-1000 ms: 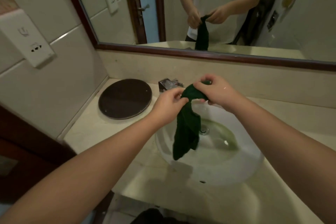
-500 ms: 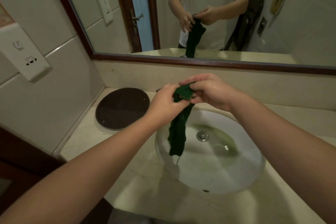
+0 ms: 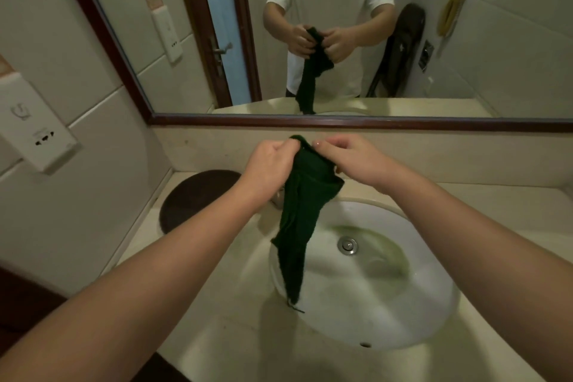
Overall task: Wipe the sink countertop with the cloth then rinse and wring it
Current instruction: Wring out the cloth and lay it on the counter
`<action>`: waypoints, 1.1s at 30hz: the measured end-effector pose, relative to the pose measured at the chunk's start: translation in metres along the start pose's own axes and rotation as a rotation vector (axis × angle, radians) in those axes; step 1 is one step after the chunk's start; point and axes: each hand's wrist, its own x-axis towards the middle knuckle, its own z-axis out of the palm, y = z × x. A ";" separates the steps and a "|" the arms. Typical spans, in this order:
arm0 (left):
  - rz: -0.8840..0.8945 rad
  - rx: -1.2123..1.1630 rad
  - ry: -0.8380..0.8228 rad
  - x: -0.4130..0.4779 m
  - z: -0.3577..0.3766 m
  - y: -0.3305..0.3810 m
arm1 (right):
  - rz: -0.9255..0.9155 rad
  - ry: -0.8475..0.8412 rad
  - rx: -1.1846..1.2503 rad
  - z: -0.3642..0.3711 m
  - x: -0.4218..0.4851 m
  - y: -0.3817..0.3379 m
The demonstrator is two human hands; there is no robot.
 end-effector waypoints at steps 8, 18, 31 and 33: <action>-0.175 -0.127 -0.048 0.003 -0.015 0.006 | 0.049 0.096 0.149 0.029 0.002 0.021; -0.124 -0.219 0.073 -0.001 -0.025 0.010 | 0.389 -0.194 0.023 0.079 -0.022 0.100; 0.134 -0.057 0.042 -0.020 -0.028 0.028 | -0.142 -0.301 0.488 0.067 -0.009 0.044; 0.170 -0.035 0.097 -0.024 -0.032 0.031 | -0.132 -0.299 0.436 0.068 -0.011 0.047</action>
